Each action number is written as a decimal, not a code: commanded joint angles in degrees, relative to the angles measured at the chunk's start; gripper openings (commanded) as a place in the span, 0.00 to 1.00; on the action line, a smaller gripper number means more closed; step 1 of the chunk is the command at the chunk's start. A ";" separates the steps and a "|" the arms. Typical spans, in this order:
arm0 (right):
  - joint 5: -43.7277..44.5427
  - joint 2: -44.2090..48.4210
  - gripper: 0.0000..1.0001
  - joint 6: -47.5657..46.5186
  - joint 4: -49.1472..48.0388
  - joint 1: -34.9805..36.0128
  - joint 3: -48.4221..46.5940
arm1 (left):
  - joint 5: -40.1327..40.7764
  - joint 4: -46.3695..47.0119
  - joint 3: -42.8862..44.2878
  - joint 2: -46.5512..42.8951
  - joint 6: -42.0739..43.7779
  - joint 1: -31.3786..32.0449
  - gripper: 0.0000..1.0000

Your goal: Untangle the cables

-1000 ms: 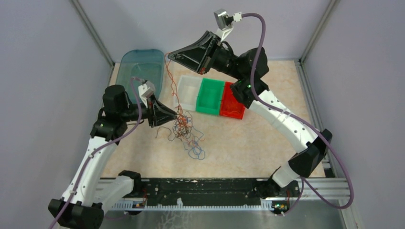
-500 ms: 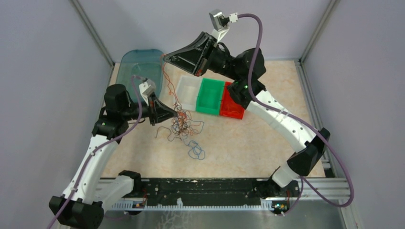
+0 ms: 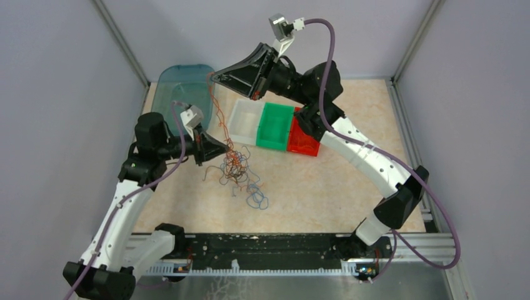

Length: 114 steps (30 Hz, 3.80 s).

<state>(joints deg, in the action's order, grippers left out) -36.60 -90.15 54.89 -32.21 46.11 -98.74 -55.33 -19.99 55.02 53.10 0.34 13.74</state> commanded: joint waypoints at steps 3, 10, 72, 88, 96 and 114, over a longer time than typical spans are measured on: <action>0.89 3.43 0.00 -5.58 2.60 0.60 -3.84 | 14.94 -0.82 -1.99 -4.81 6.22 0.23 0.00; 0.90 3.15 0.00 -5.43 2.52 0.62 -3.61 | 14.96 -2.21 -2.04 -4.47 5.08 0.23 0.58; -4.16 4.33 0.00 -3.42 1.23 0.47 -3.84 | -1.41 -8.56 2.51 -1.19 16.39 0.15 0.02; 5.55 20.20 0.00 -19.80 17.70 -11.69 -2.86 | 19.76 -6.77 -6.91 -4.64 27.62 0.15 0.00; 18.32 26.00 0.00 -34.06 30.65 -11.92 -7.52 | 32.97 -4.61 -9.25 -0.76 31.63 0.15 0.00; 28.77 28.14 0.00 -42.90 40.79 -11.92 -14.33 | 50.41 0.92 -16.98 4.34 40.38 0.15 0.17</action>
<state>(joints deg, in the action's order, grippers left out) -8.32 -60.66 13.13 5.39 34.41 -110.17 -7.86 -20.97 38.96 58.11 37.85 13.85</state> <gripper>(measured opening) 0.009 0.049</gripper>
